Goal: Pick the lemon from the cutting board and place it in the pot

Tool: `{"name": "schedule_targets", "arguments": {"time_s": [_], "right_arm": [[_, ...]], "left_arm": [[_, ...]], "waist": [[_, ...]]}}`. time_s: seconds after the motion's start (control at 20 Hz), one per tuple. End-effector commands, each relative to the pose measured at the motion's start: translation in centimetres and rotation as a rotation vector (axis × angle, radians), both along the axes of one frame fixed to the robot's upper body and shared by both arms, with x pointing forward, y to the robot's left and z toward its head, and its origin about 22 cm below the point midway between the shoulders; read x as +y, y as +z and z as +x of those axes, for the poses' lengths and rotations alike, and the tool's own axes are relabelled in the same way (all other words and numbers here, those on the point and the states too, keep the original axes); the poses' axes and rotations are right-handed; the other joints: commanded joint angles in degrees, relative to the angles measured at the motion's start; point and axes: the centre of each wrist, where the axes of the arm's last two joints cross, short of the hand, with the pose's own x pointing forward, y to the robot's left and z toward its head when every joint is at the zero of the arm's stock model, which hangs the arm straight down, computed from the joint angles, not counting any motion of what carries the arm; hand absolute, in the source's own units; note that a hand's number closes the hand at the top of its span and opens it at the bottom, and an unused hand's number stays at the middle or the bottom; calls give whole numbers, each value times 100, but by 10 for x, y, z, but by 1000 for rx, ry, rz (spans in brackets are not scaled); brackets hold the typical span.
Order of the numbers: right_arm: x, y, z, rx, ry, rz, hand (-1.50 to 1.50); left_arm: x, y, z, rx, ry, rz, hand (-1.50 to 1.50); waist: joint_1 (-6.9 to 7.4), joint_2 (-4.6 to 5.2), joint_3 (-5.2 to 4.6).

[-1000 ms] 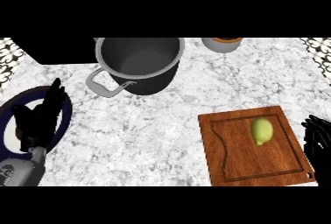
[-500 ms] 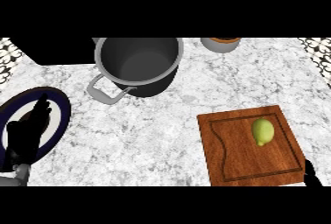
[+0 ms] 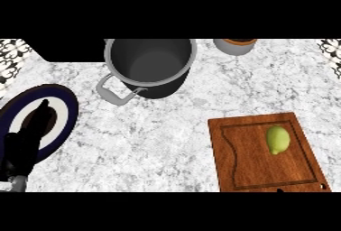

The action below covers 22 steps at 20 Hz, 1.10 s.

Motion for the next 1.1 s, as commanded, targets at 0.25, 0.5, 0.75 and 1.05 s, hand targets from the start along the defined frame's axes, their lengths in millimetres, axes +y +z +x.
{"name": "schedule_targets", "arguments": {"time_s": [0.25, 0.5, 0.75, 1.05], "right_arm": [[-29, 6, -26, 350, 63, 75, -150], [-39, 25, -19, 520, 173, 165, -150], [-45, 62, 24, 598, 218, 197, -150], [-35, 99, 83, 699, 206, 200, -150]], "left_arm": [[-8, 17, 12, -19, -62, -3, 0], [-16, 19, 21, -33, -64, 2, 0], [-25, 8, 11, -22, -62, 6, 0], [3, 13, 2, -11, -37, -2, 0]], "waist": [[334, 145, -33], [382, 164, -40], [345, 94, -32], [218, 31, -16]]}}
